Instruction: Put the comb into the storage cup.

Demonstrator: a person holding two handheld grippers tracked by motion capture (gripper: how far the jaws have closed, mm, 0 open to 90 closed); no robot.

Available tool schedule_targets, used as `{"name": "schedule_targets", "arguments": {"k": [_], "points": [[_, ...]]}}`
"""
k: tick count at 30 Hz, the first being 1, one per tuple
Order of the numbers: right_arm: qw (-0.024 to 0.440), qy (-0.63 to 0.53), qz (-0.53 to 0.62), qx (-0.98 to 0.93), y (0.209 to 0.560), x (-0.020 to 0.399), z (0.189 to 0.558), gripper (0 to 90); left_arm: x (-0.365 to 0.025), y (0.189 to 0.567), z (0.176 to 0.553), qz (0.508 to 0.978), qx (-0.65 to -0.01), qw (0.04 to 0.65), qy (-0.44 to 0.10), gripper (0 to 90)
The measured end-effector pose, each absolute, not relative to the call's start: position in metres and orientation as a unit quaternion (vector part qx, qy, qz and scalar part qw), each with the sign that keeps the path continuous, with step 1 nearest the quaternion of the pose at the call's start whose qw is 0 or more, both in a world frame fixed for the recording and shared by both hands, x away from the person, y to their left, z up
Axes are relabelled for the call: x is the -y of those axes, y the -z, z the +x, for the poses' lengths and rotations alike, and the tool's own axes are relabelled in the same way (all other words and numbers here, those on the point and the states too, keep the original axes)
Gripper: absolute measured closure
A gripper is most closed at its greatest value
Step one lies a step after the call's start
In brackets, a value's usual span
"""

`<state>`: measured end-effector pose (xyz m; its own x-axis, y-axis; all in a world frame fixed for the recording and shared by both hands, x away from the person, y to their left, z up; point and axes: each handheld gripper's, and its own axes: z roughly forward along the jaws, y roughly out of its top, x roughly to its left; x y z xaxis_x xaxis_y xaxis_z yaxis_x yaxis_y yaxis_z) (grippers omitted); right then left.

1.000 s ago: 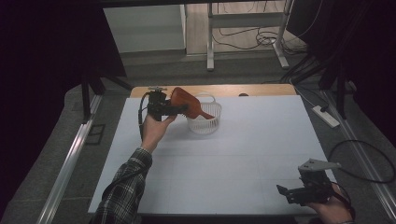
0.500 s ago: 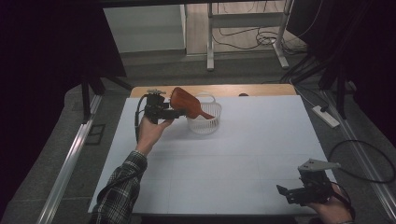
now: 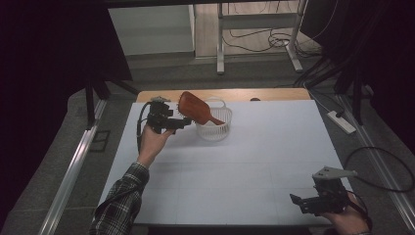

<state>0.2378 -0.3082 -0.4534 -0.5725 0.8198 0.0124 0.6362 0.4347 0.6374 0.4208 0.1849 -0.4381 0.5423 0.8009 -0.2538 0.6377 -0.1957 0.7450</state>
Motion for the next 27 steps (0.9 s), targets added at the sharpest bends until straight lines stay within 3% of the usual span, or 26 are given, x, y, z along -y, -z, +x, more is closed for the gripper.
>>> {"name": "schedule_targets", "arguments": {"k": [27], "points": [[0.149, -0.304, 0.436, -0.834, 0.453, 0.308, 0.238, 0.0, -0.185, 0.443, 0.39, 0.788, -0.44, 0.412, -0.124, 1.9]]}}
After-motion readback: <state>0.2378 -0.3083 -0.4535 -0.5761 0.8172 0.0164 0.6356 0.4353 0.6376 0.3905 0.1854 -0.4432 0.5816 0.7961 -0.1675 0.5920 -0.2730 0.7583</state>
